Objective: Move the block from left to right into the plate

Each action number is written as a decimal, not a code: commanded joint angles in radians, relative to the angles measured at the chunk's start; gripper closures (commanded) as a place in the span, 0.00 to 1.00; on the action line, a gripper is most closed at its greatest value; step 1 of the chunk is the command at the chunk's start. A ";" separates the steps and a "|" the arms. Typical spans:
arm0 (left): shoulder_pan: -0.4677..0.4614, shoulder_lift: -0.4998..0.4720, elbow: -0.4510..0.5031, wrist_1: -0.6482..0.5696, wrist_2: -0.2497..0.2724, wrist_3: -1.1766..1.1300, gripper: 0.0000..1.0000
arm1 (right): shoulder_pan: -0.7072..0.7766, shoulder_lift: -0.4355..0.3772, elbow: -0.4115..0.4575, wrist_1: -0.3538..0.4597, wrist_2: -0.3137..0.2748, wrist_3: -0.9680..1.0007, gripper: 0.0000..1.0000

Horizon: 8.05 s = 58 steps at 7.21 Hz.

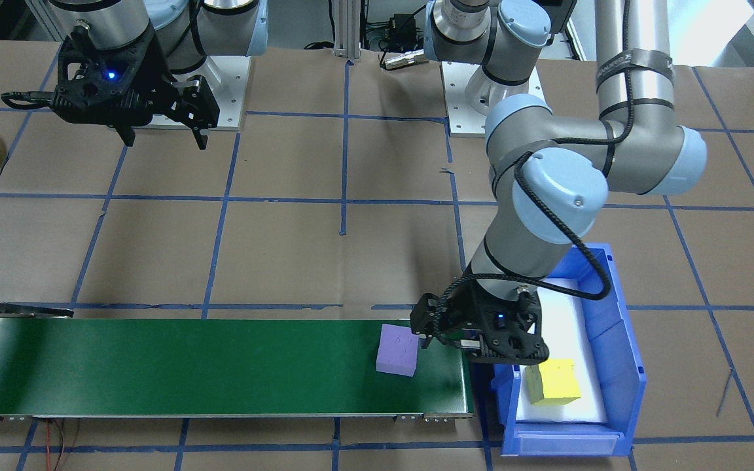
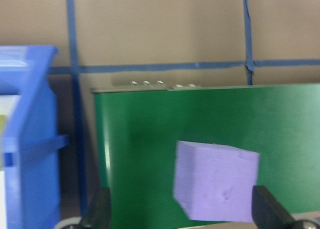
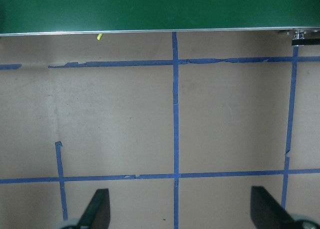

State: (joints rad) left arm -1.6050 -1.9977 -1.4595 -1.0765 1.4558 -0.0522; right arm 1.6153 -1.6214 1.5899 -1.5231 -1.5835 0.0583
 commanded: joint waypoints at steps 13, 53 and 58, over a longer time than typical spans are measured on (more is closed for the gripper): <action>0.231 -0.139 -0.067 0.107 -0.008 0.271 0.74 | 0.000 0.000 0.001 0.000 0.000 0.000 0.00; 0.082 0.468 -0.070 -0.577 0.117 0.214 0.00 | -0.425 0.492 -0.011 -0.423 0.473 -0.233 0.00; 0.085 0.473 -0.070 -0.576 0.110 0.215 0.00 | -0.425 0.502 0.001 -0.433 0.415 -0.267 0.00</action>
State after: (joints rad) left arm -1.5167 -1.5249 -1.5294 -1.6549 1.5704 0.1624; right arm 1.1904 -1.1212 1.5873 -1.9519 -1.1332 -0.2036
